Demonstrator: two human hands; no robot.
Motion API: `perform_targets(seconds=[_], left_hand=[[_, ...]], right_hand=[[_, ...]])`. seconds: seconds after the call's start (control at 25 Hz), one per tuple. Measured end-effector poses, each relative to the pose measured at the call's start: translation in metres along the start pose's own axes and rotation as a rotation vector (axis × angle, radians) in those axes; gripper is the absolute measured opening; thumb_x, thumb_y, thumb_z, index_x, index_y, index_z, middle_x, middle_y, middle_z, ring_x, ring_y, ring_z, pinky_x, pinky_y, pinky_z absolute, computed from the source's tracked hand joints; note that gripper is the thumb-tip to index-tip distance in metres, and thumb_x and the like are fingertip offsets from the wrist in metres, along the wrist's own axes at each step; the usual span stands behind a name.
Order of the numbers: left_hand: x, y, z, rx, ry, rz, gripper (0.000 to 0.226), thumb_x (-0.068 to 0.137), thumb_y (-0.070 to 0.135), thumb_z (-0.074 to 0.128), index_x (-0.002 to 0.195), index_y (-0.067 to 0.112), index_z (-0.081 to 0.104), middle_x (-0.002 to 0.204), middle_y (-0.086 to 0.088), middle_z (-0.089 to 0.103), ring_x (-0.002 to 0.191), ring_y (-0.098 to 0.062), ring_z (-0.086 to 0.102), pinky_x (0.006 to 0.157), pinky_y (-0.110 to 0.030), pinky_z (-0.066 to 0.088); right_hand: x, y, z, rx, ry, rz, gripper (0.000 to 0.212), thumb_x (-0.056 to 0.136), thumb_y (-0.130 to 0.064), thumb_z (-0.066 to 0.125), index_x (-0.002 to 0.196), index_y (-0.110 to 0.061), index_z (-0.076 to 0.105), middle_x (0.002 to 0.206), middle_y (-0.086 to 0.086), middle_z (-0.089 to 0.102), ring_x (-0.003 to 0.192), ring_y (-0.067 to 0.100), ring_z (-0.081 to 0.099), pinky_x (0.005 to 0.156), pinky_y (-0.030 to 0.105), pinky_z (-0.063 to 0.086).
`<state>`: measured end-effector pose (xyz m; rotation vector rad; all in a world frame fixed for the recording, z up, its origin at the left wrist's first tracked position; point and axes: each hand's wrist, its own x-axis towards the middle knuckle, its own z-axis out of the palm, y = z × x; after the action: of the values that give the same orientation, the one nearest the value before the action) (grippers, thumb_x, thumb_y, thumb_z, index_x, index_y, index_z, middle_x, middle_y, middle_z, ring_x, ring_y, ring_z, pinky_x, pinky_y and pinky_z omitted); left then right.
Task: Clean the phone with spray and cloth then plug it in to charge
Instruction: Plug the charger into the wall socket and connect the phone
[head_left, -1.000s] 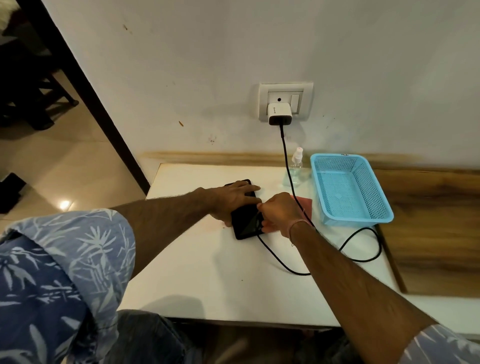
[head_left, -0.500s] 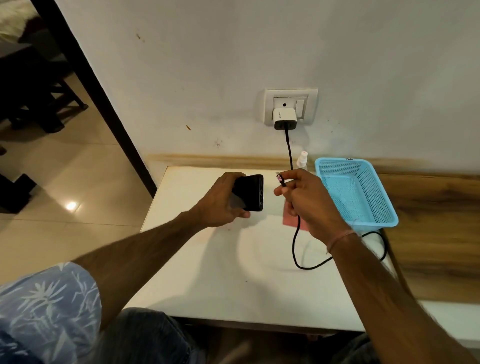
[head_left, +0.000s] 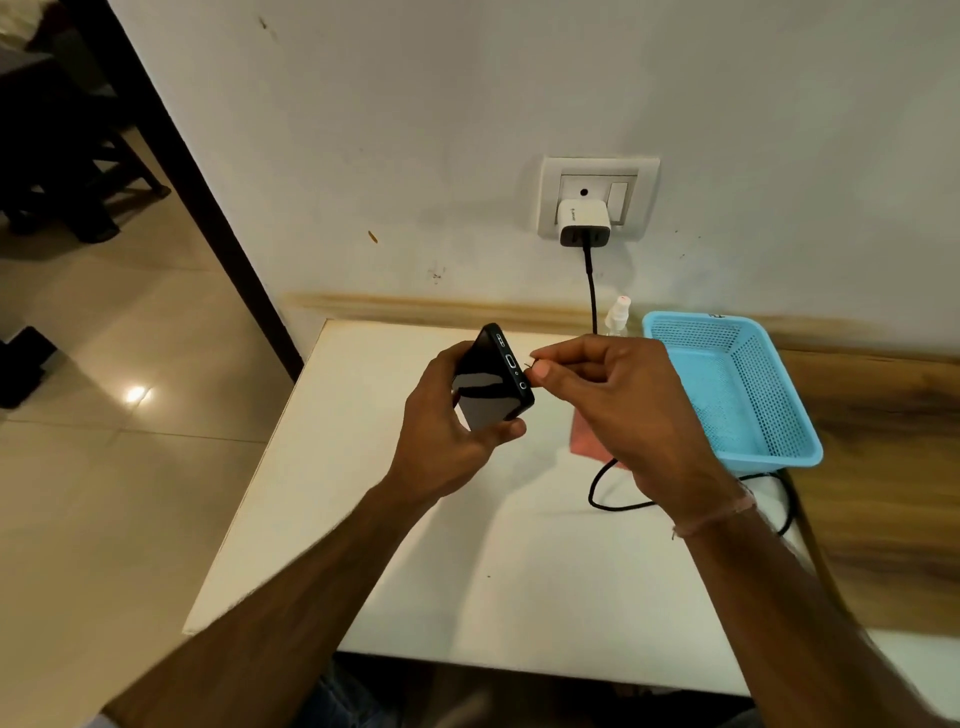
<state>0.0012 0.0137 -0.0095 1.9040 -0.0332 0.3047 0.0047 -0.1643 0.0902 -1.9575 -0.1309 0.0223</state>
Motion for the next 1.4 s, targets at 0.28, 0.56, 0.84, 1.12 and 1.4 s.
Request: perform_targets(seconds=[0.28,0.56,0.84,1.12,1.4], left_hand=[[0.010,0.011,0.001,0.152,0.028,0.139,0.093,0.056,0.034,0.089,0.140,0.022,0.050,0.132,0.003,0.059,0.121,-0.015,0.056,0.100,-0.020,0.044],[0.011,0.011,-0.006,0.392,0.011,0.231,0.095,0.053,0.031,0.096,0.138,0.019,0.054,0.133,0.000,0.057,0.122,-0.021,0.048,0.095,-0.011,0.033],[0.012,0.017,-0.010,0.486,0.024,0.275,0.093,0.051,0.037,0.089,0.136,0.015,0.059,0.132,-0.005,0.060,0.122,-0.030,0.048,0.100,-0.051,0.045],[0.010,0.011,-0.010,0.540,-0.043,0.247,0.095,0.054,0.033,0.090,0.140,0.011,0.057,0.133,-0.008,0.059,0.123,-0.033,0.046,0.100,-0.052,0.046],[0.022,0.005,-0.017,0.781,-0.189,0.173,0.099,0.057,0.043,0.089,0.145,0.020,0.050,0.136,-0.002,0.053,0.127,-0.030,0.042,0.111,-0.057,0.030]], right_hand=[[0.005,-0.004,-0.017,-0.160,-0.005,-0.094,0.013,0.085,-0.029,0.072,0.097,-0.029,0.077,0.086,-0.017,0.074,0.085,-0.004,0.067,0.076,0.011,0.051],[0.007,-0.015,-0.023,-0.474,-0.051,-0.154,0.006,0.081,-0.024,0.074,0.087,-0.026,0.077,0.068,-0.018,0.067,0.083,-0.015,0.057,0.064,-0.005,0.038],[0.011,-0.010,-0.017,-0.564,-0.068,-0.089,0.029,0.080,-0.027,0.075,0.099,-0.035,0.055,0.066,-0.007,0.070,0.087,0.017,0.059,0.074,0.030,0.046],[0.016,0.005,-0.010,-0.459,-0.082,-0.036,0.037,0.077,-0.018,0.075,0.101,-0.035,0.053,0.068,-0.003,0.072,0.081,0.015,0.063,0.067,0.029,0.050],[0.018,0.042,0.011,-0.716,-0.230,-0.055,0.092,0.066,-0.038,0.086,0.138,-0.042,0.028,0.124,-0.004,0.059,0.105,0.019,0.061,0.087,0.045,0.054]])
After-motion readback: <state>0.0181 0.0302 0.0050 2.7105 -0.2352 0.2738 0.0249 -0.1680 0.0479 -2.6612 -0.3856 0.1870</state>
